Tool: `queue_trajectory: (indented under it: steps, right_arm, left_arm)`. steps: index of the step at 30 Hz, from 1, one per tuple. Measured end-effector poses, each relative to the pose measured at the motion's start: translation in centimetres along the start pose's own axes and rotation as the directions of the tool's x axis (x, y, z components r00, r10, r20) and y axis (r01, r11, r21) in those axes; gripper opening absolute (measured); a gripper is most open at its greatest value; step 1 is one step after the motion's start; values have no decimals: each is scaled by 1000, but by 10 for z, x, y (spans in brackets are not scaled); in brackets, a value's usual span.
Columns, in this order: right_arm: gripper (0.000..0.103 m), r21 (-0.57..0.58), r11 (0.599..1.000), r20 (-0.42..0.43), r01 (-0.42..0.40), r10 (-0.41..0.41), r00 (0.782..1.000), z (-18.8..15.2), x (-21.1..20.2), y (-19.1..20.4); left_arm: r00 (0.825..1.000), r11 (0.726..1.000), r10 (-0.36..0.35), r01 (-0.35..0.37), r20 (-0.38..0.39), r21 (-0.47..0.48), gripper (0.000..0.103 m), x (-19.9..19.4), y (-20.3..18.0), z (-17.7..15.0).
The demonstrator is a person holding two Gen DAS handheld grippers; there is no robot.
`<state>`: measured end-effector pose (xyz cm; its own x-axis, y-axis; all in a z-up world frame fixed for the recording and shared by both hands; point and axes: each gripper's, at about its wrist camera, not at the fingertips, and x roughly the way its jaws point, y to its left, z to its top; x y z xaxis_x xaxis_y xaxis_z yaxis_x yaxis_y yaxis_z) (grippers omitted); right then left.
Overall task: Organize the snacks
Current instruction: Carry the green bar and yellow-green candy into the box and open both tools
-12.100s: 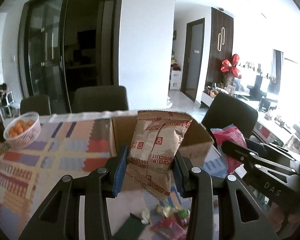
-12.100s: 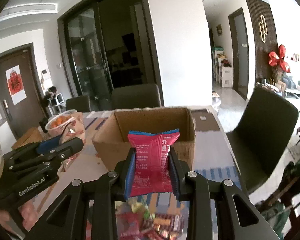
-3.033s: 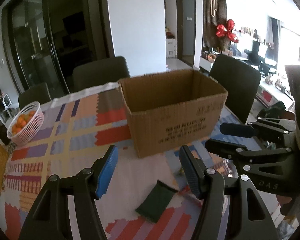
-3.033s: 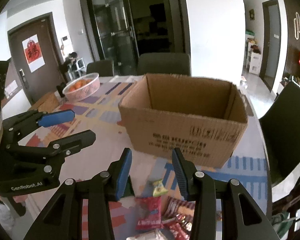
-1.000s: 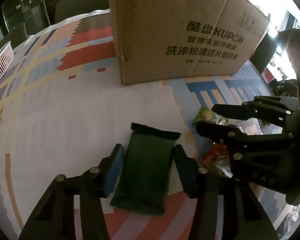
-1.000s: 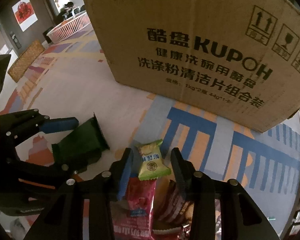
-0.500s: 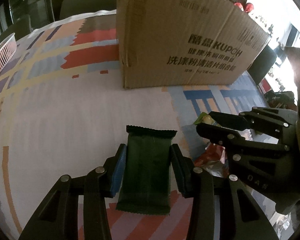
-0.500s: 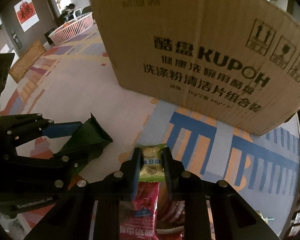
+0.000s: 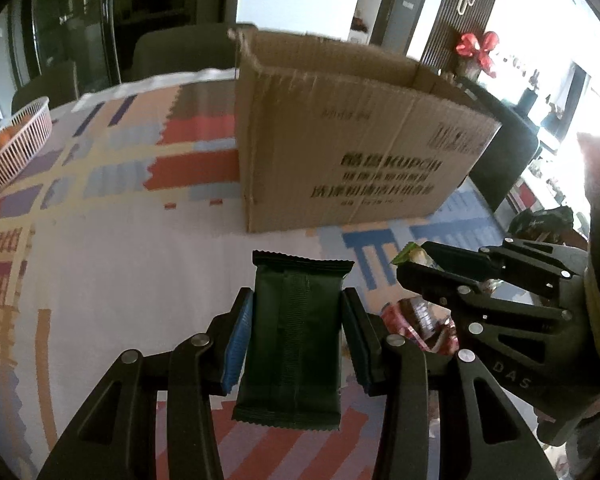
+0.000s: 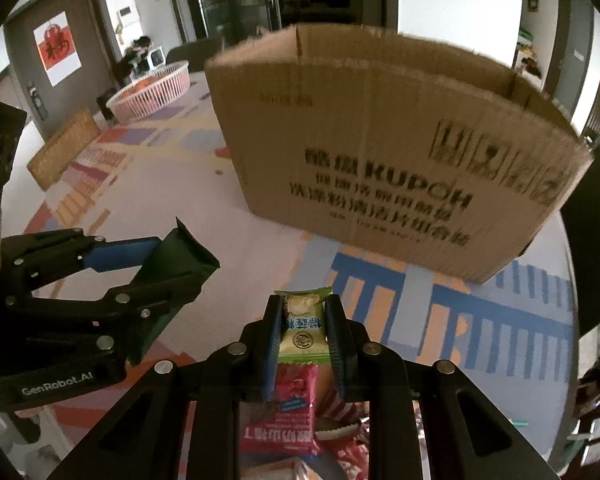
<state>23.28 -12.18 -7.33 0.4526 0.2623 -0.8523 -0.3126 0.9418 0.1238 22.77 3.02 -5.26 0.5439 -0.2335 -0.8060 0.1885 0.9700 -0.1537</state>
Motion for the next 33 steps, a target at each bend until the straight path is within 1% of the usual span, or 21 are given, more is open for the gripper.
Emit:
queue_trajectory:
  steps: [6, 12, 17, 25, 33]
  right_arm:
    - [23, 7, 1000, 86, 15, -15, 996, 8, -34, -4]
    - [23, 21, 999, 176, 26, -29, 984, 21, -69, -9]
    - [23, 30, 999, 232, 33, -39, 972, 32, -87, -8]
    - [23, 51, 998, 315, 37, -51, 948, 50, -115, -17]
    - [23, 64, 997, 363, 46, -66, 930, 67, -130, -26]
  left_arm:
    - [998, 1000, -7, 7, 69, 6, 43, -25, -9, 11]
    - [990, 1000, -9, 5, 143, 24, 43, -47, -17, 27]
    - [980, 999, -16, 9, 196, 36, 43, -64, -25, 42]
    - [965, 998, -24, 8, 260, 63, 43, -82, -36, 66]
    - [951, 996, -26, -1, 308, 86, 43, -90, -45, 94]
